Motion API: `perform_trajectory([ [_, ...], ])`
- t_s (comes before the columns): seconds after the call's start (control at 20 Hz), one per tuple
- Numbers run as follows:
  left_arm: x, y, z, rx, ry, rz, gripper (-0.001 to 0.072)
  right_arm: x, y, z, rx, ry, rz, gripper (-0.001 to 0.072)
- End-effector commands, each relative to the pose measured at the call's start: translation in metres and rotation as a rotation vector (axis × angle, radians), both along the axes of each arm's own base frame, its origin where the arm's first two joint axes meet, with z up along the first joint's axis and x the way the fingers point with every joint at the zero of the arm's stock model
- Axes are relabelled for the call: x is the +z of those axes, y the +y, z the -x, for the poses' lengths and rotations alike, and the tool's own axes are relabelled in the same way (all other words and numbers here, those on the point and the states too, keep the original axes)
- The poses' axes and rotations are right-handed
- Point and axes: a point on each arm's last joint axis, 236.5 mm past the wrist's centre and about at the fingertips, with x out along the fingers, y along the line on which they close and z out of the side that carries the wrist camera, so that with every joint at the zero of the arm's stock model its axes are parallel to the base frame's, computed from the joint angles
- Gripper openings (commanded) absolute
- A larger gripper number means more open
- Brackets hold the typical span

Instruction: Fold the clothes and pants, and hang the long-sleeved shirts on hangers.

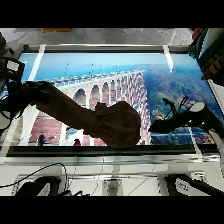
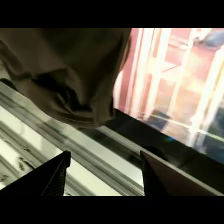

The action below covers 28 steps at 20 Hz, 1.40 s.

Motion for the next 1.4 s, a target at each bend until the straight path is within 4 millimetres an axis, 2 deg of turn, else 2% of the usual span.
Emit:
perform_trajectory([
  [0.0, -0.020, -0.001, 0.005, -0.013, 0.080, -0.021, 0.0014, -0.026, 0.035, 0.025, -0.157, 0.147, -0.105, 0.0510],
  [0.1, -0.030, -0.001, 0.004, -0.018, 0.113, -0.021, 0.0014, -0.043, 0.047, 0.047, -0.189, 0.244, -0.076, 0.0509],
  [0.2, -0.036, -0.002, 0.003, -0.020, 0.131, -0.017, 0.0014, -0.054, 0.056, 0.055, -0.203, 0.269, -0.040, 0.0509],
  [0.25, -0.038, -0.002, 0.003, -0.021, 0.137, -0.017, 0.0015, -0.058, 0.061, 0.053, -0.214, 0.261, -0.020, 0.0500],
  [0.35, -0.040, -0.002, 0.002, -0.021, 0.143, -0.017, 0.0014, -0.064, 0.073, 0.045, -0.245, 0.229, 0.005, 0.0429],
  [0.5, -0.042, -0.002, 0.001, -0.020, 0.147, -0.017, 0.0015, -0.074, 0.088, 0.037, -0.266, 0.170, 0.056, 0.0427],
  [0.55, -0.042, -0.002, 0.001, -0.020, 0.147, -0.017, 0.0014, -0.077, 0.090, 0.032, -0.281, 0.145, 0.069, 0.0358],
  [0.6, -0.042, -0.002, 0.001, -0.020, 0.147, -0.017, 0.0015, -0.078, 0.092, 0.026, -0.295, 0.116, 0.076, 0.0224],
  [0.7, -0.042, -0.002, 0.001, -0.021, 0.147, -0.018, 0.0014, -0.077, 0.094, 0.017, -0.311, 0.083, 0.074, 0.0008],
  [0.75, -0.042, -0.002, 0.001, -0.020, 0.147, -0.018, 0.0014, -0.073, 0.095, 0.012, -0.306, 0.066, 0.070, 0.0011],
  [0.85, -0.042, -0.001, 0.001, -0.019, 0.147, -0.026, 0.0014, -0.058, 0.098, -0.006, -0.274, 0.004, 0.064, 0.0011],
  [0.95, -0.042, 0.000, 0.001, -0.016, 0.146, -0.030, 0.0014, -0.034, 0.098, -0.032, -0.221, -0.099, 0.080, 0.0010],
  [1.1, -0.044, 0.014, 0.001, 0.001, 0.147, -0.110, 0.0013, 0.021, 0.083, -0.082, -0.152, -0.312, 0.150, 0.0010],
  [1.2, -0.044, 0.035, 0.000, 0.077, 0.154, -0.089, 0.0013, 0.065, 0.056, -0.115, -0.199, -0.424, 0.196, 0.0010],
  [1.35, -0.043, 0.079, 0.003, 0.257, 0.157, 0.050, 0.0013, 0.128, -0.004, -0.148, -0.317, -0.571, 0.266, 0.0010],
])
